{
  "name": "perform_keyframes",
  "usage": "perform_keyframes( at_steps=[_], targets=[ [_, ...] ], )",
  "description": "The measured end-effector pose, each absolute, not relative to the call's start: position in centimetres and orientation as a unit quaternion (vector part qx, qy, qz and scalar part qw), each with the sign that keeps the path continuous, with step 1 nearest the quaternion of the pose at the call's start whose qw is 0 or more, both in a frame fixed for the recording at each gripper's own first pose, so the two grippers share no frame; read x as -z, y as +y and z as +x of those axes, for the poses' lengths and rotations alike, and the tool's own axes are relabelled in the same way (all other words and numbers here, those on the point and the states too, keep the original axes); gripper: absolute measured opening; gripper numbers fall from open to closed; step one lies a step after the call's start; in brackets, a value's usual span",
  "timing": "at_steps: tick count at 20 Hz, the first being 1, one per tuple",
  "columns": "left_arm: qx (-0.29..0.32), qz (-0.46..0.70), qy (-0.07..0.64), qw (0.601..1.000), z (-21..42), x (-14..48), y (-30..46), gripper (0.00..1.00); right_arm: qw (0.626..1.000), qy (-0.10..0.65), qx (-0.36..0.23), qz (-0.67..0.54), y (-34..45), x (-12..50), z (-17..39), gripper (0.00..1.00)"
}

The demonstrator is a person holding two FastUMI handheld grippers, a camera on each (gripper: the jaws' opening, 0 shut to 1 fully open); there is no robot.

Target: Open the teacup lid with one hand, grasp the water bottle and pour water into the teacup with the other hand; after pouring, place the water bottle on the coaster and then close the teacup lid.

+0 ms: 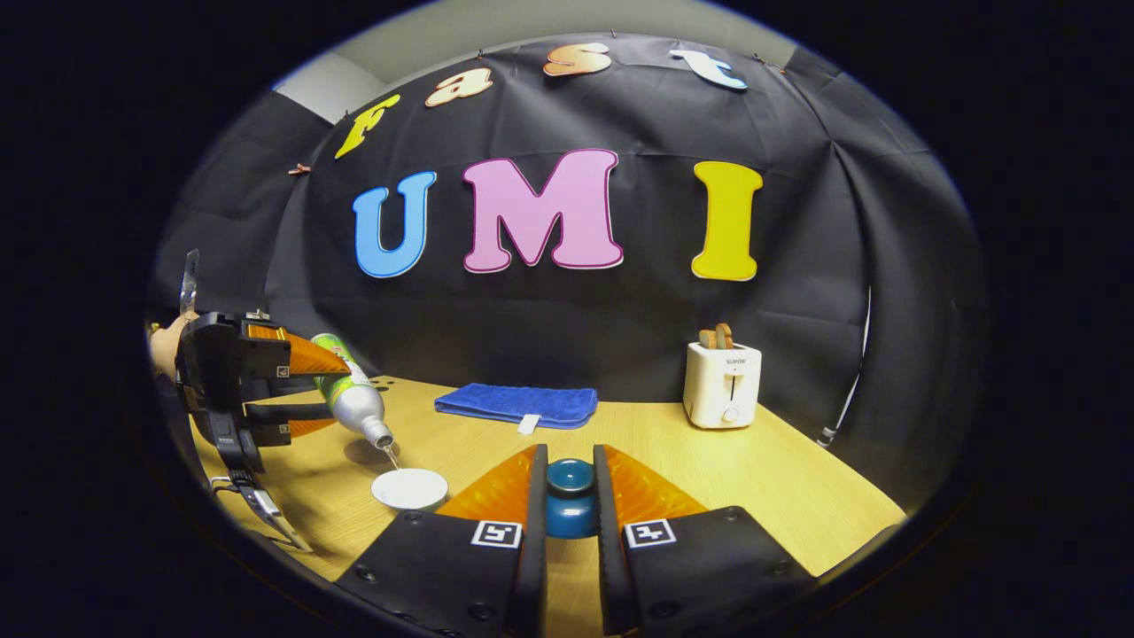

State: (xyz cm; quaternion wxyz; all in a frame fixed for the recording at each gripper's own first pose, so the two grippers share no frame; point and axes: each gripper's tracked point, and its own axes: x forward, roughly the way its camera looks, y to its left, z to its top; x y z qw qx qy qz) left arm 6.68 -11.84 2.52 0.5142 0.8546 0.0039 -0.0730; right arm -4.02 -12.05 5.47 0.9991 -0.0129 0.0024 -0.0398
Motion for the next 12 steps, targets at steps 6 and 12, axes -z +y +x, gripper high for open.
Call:
perform_keyframes(
  at_steps=[6,12],
  targets=[
    [0.077,0.876,-0.001,0.477,7.0,-3.3,-12.7,0.77,0.999,-0.001,0.043,-0.013,-12.2,-5.7,-4.2,0.28],
    [0.078,0.910,-0.002,0.408,7.1,-4.6,-13.1,0.77,0.999,0.000,0.038,-0.010,-12.1,-5.6,-4.0,0.28]
  ],
)
